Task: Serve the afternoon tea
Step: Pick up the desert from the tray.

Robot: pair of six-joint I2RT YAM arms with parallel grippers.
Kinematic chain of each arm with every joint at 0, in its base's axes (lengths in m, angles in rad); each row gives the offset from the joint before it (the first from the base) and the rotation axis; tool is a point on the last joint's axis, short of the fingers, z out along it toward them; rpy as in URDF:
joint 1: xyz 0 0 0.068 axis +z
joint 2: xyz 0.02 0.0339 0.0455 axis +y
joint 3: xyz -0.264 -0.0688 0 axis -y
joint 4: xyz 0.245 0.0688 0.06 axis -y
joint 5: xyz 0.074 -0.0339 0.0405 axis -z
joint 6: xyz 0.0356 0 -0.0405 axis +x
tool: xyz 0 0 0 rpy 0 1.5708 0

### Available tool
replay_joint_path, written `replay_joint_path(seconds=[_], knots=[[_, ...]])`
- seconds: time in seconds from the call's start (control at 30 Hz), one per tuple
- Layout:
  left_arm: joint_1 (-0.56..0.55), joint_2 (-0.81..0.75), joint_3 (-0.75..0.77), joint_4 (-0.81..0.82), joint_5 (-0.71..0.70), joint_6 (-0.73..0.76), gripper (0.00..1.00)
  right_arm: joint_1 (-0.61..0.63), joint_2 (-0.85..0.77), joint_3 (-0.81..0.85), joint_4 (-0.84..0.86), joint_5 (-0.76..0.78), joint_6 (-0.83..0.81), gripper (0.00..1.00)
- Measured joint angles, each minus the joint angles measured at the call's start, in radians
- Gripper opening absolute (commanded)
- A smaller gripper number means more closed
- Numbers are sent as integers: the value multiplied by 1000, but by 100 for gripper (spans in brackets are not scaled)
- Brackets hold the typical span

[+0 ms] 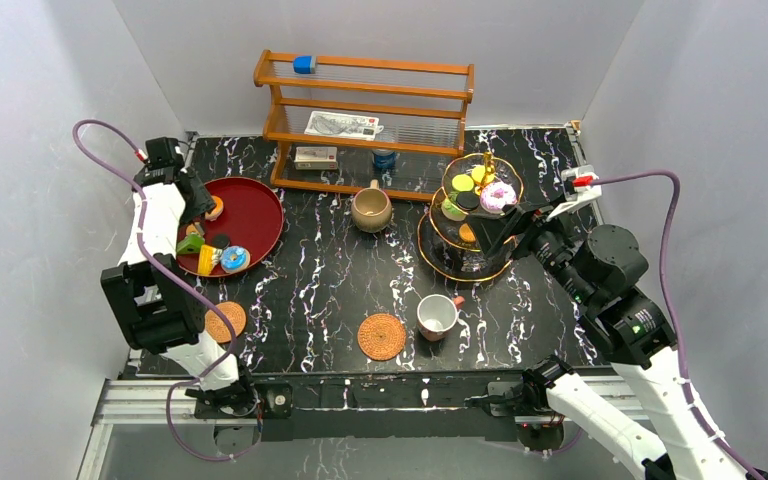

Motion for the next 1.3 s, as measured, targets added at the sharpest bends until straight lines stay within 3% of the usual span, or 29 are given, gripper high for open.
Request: replay_joint_path(seconds=[0.4,1.3], knots=[[14,8,-19,-8,97,22,51,0,3,-9,5,0,0,99],[14,97,21,-21,152,28,53,0,3,-14,12,0,0,99]])
